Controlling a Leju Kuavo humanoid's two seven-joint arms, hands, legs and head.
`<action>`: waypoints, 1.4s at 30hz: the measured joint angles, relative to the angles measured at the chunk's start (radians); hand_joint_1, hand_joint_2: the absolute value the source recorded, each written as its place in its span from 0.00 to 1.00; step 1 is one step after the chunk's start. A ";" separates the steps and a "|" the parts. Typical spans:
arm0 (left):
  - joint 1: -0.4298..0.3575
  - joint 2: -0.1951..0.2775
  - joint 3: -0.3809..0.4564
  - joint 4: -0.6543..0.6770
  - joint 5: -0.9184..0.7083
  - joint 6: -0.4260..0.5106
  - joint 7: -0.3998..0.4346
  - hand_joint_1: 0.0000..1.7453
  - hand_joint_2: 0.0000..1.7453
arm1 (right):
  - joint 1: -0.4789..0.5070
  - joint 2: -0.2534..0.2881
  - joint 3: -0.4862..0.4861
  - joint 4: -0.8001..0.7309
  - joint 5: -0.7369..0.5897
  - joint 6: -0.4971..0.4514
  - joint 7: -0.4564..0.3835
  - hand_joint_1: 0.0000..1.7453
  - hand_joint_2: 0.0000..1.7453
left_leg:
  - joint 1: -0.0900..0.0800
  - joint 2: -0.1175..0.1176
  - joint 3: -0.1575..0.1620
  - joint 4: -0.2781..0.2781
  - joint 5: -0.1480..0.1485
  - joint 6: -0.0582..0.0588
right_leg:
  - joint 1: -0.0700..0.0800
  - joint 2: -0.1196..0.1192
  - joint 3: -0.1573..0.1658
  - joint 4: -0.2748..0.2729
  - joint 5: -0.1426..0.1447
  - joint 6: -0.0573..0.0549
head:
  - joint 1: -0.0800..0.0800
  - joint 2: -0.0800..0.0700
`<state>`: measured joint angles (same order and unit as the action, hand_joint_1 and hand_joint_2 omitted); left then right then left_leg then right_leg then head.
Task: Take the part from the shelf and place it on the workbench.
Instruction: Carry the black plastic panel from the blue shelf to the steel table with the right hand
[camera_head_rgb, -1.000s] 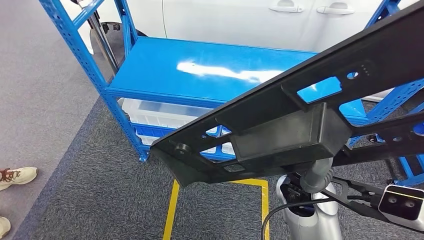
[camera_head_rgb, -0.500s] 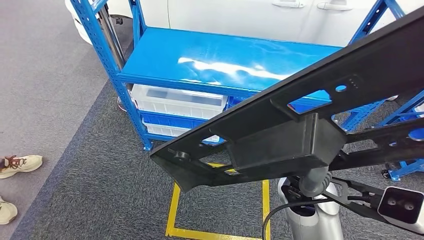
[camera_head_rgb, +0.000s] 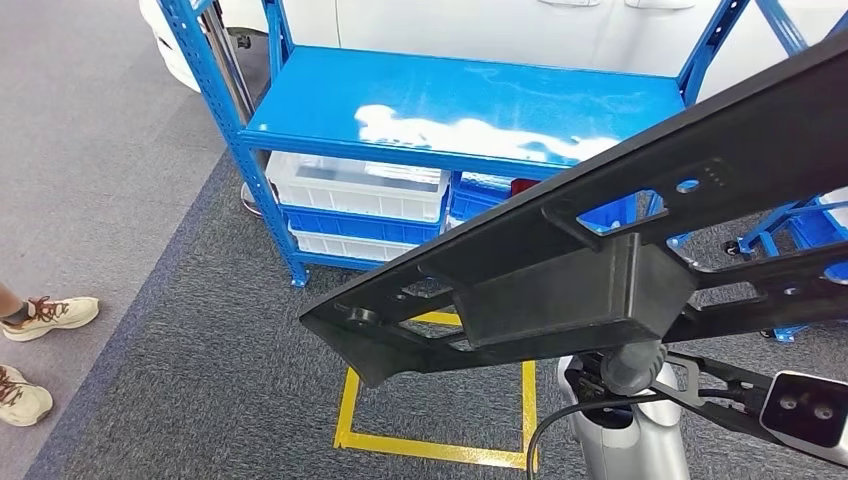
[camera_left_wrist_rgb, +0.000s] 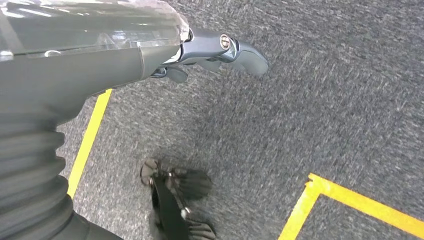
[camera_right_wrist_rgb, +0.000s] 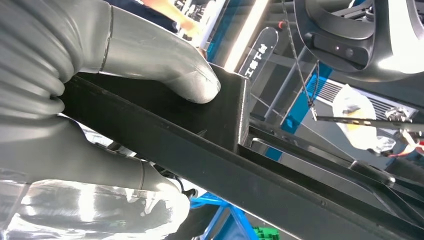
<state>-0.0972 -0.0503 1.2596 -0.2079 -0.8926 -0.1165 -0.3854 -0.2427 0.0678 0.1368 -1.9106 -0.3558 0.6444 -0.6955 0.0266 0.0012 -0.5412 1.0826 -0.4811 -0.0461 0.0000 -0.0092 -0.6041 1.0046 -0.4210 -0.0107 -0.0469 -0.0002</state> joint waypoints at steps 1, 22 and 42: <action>-0.001 0.000 0.000 0.000 0.000 0.000 0.000 0.00 1.00 | 0.000 0.000 0.000 0.000 -0.001 0.000 0.000 1.00 1.00 | -0.001 -0.001 0.025 -0.043 -0.012 0.006 | 0.001 0.000 -0.007 0.009 0.002 0.006 | 0.000 0.000; 0.003 0.002 0.002 0.000 -0.002 0.004 0.024 0.00 1.00 | 0.012 -0.001 -0.050 -0.029 0.103 -0.001 -0.002 1.00 1.00 | -0.020 0.019 -0.048 -0.003 -0.027 0.032 | 0.002 0.002 0.037 -0.013 -0.021 -0.016 | 0.000 0.000; 0.005 0.007 0.015 0.000 -0.010 0.157 0.047 0.00 1.00 | -0.046 -0.001 0.008 -0.100 0.140 -0.178 -0.002 1.00 1.00 | -0.004 0.031 -0.028 -0.059 0.018 0.060 | -0.011 0.014 -0.128 0.298 -0.135 0.048 | 0.000 0.000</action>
<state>-0.0920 -0.0437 1.2743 -0.2080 -0.9026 0.0405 -0.3382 -0.2884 0.0670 0.1452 -2.0107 -0.2160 0.4666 -0.6973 0.0228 0.0323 -0.5690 1.0235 -0.4627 0.0140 -0.0107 0.0045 -0.7323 1.3028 -0.5559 0.0375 -0.0465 -0.0001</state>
